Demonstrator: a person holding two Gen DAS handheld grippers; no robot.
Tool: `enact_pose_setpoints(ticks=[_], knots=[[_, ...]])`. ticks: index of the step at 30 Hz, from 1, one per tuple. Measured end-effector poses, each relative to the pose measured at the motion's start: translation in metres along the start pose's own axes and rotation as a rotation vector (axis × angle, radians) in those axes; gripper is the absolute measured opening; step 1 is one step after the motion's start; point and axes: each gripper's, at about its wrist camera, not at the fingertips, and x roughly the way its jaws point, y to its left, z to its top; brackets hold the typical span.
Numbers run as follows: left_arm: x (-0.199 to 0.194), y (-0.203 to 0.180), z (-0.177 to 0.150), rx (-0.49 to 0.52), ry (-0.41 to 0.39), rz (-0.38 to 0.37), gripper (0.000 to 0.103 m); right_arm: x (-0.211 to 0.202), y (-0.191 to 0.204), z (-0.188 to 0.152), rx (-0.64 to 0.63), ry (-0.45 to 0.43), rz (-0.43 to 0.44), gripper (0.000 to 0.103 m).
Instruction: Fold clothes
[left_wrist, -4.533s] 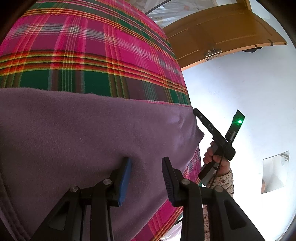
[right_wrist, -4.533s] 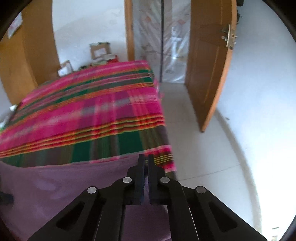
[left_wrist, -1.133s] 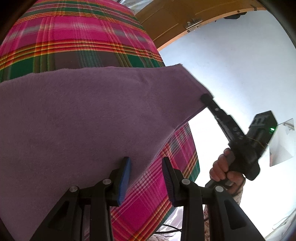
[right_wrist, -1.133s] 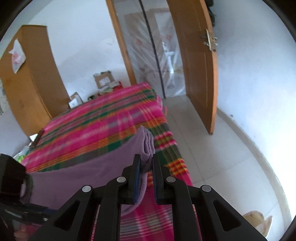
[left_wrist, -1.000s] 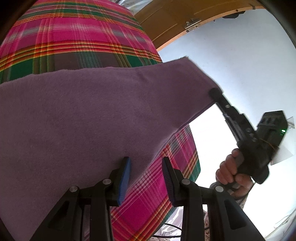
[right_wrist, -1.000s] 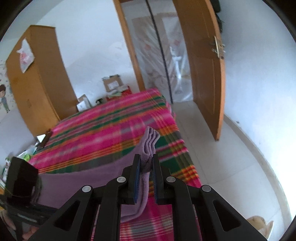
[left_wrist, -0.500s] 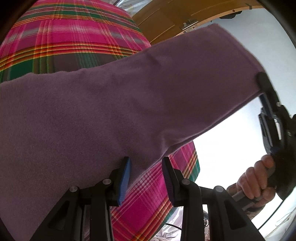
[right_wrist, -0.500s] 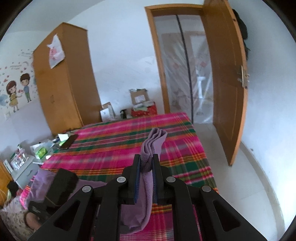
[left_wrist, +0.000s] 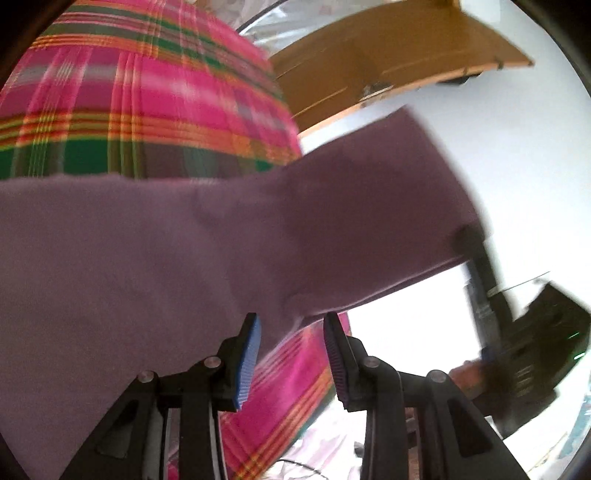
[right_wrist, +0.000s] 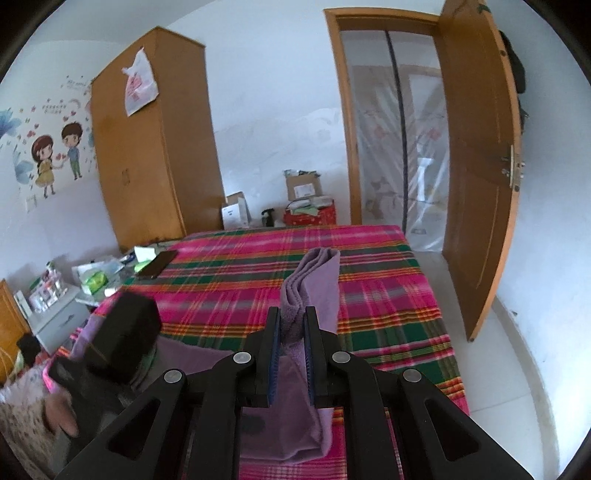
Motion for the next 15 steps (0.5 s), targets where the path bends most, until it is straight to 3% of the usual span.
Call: enact_pose_setpoints(ticks=[7, 15], knots=[[-0.029, 0.002, 0.015, -0.081, -0.119, -0.134, 0.037, 0.008, 0.017, -0.007, -0.028, 0.021, 0.039, 0.012], [-0.069, 0.018, 0.023, -0.091, -0.190, -0.153, 0.039, 0.024, 0.044, -0.020, -0.066, 0.065, 0.096, 0.012]])
